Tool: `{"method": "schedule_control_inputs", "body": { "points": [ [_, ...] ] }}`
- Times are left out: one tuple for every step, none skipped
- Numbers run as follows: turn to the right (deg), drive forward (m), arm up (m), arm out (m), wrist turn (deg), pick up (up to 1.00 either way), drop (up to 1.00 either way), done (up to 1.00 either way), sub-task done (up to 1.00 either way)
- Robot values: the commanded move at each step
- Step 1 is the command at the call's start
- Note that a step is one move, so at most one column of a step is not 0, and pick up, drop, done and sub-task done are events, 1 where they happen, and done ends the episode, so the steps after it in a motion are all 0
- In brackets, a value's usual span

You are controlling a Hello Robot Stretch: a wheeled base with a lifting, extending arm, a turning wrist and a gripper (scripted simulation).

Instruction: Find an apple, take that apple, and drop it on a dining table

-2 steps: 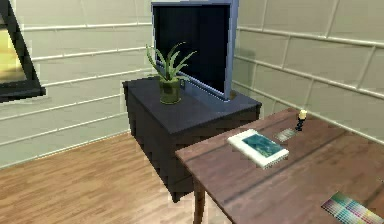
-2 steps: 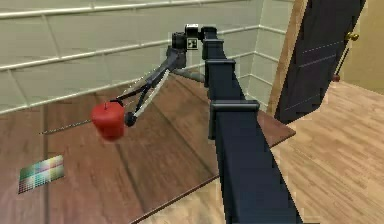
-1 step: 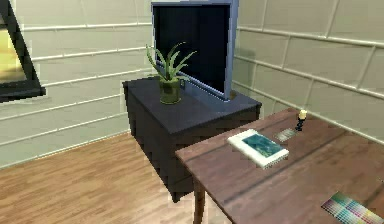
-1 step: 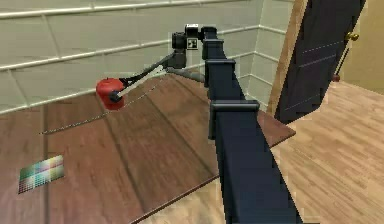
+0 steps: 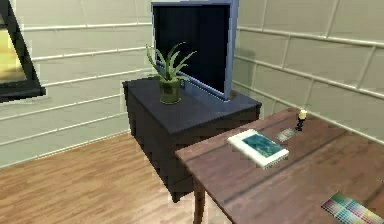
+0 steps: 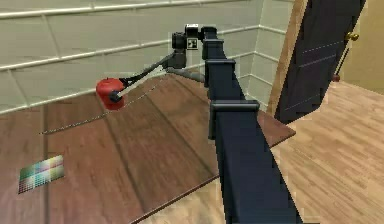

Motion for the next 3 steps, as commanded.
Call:
{"method": "schedule_control_inputs", "body": {
  "points": [
    [0.0,0.0,0.0,0.0,0.0,0.0,1.0,0.0,0.0],
    [0.0,0.0,0.0,-0.1,0.0,0.0,0.0,0.0,0.0],
    [0.0,0.0,0.0,0.0,0.0,0.0,0.0,1.0,0.0]
  ]
}}
